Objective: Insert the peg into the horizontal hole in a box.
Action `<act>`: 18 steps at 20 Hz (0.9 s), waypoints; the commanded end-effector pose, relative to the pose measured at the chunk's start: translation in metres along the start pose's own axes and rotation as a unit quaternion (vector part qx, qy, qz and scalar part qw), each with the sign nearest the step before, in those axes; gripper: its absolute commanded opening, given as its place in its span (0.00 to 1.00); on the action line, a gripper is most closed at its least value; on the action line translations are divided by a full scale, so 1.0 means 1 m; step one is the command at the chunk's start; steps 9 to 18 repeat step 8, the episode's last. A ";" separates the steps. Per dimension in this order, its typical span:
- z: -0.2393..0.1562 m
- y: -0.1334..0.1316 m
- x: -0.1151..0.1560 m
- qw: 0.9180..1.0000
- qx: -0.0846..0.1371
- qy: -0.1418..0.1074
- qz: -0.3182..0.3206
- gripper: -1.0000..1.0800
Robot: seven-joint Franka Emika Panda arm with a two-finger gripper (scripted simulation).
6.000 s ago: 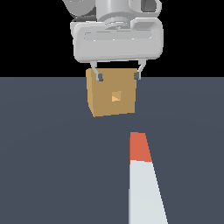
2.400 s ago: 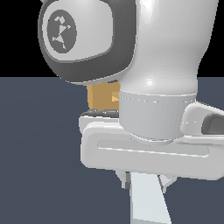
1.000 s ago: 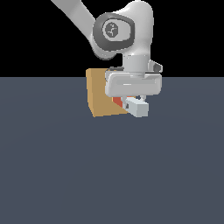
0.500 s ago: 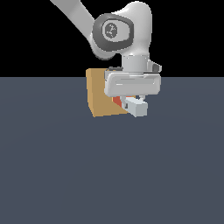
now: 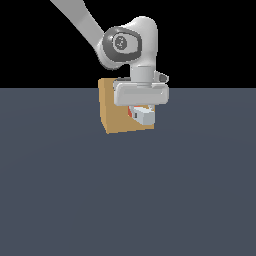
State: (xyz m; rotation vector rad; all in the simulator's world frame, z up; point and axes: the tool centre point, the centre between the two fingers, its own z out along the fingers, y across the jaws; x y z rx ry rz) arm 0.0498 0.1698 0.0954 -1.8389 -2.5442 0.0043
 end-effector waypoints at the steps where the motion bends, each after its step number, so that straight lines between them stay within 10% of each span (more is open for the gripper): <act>1: -0.003 0.001 0.020 1.000 -0.003 0.000 0.000 0.00; 18: -0.003 0.003 0.042 1.000 -0.003 0.000 0.000 0.00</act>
